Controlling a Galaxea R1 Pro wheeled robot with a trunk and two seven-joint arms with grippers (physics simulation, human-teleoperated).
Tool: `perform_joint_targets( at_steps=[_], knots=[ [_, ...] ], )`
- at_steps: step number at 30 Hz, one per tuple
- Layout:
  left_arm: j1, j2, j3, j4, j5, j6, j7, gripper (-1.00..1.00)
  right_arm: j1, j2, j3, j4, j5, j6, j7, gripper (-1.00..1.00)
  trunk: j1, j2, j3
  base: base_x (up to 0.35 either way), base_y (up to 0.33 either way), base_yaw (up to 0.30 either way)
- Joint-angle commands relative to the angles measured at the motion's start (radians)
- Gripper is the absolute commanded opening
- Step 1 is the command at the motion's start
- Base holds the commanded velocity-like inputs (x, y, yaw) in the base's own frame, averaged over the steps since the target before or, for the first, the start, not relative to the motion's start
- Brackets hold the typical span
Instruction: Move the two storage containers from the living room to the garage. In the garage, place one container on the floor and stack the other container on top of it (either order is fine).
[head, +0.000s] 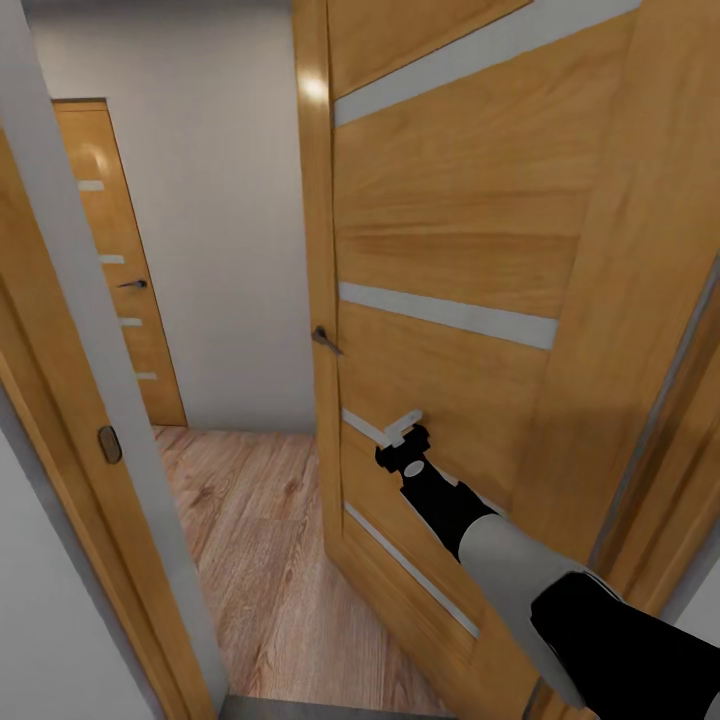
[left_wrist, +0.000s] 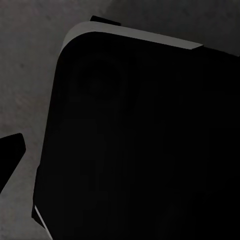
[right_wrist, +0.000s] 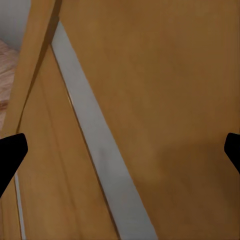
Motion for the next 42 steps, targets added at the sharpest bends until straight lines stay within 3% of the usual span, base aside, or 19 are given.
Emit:
perform_joint_targets(
  at_steps=[1, 20, 42],
  knots=[
    [0.000, 0.000, 0.002, -0.001, 0.005, -0.002, 0.000, 1.00, -0.002, 0.000, -0.001, -0.002, 0.026, 0.011, -0.032, 1.00, 0.000, -0.001, -0.001, 0.000, 0.000, 0.000],
    [0.001, 0.001, 0.001, -0.002, 0.005, -0.002, 0.000, 1.00, -0.002, 0.000, -0.004, -0.002, 0.026, 0.008, -0.073, 1.00, 0.000, -0.001, -0.001, 0.004, 0.000, 0.000],
    [0.001, 0.001, 0.001, -0.002, 0.005, -0.001, 0.000, 1.00, -0.002, 0.000, -0.005, -0.001, 0.025, 0.003, -0.075, 1.00, 0.000, -0.001, -0.001, 0.142, 0.000, 0.000]
  ],
)
